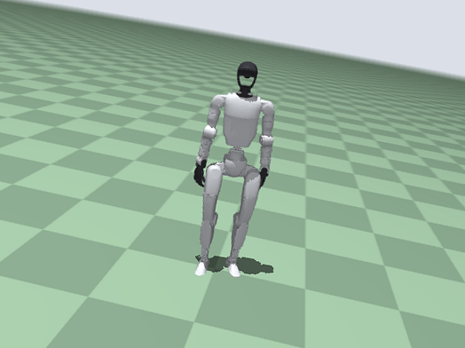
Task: Upper body actions
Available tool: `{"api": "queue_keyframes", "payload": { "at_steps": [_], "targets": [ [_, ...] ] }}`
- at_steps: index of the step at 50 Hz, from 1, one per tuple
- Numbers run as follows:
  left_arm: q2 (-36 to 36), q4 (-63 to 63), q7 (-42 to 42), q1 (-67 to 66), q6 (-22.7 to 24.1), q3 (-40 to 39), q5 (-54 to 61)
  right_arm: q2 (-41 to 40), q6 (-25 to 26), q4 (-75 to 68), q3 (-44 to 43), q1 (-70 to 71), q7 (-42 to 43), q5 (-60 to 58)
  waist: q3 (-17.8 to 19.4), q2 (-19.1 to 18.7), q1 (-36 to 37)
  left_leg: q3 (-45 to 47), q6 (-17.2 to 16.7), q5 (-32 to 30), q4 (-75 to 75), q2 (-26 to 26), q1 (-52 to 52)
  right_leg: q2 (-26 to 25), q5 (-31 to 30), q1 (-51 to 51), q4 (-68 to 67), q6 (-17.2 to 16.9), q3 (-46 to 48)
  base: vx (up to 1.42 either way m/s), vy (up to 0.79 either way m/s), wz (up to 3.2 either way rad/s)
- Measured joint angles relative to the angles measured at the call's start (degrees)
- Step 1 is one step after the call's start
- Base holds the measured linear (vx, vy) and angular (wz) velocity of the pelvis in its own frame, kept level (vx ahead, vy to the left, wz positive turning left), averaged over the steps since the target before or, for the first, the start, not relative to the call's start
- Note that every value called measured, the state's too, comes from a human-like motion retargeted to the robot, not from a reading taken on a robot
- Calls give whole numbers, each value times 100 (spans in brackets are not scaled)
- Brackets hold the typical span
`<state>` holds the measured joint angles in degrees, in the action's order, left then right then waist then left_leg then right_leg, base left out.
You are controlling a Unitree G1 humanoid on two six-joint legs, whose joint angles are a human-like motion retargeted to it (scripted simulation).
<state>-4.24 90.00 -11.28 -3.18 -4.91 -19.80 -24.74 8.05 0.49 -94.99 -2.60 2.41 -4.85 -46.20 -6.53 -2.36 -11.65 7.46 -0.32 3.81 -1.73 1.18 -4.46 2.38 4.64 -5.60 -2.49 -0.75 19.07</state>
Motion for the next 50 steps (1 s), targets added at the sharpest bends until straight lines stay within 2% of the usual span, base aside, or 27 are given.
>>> {"api": "queue_keyframes", "payload": {
  "at_steps": [50],
  "targets": [
    [-6,-4,-3,-14,-8,-1,18,-6,-13,27,26,-12,11,-95,-5,9,-21,16,9,-7,0,13,9,-22,-6,3,5,31,-20,0,0,0]
  ]
}}
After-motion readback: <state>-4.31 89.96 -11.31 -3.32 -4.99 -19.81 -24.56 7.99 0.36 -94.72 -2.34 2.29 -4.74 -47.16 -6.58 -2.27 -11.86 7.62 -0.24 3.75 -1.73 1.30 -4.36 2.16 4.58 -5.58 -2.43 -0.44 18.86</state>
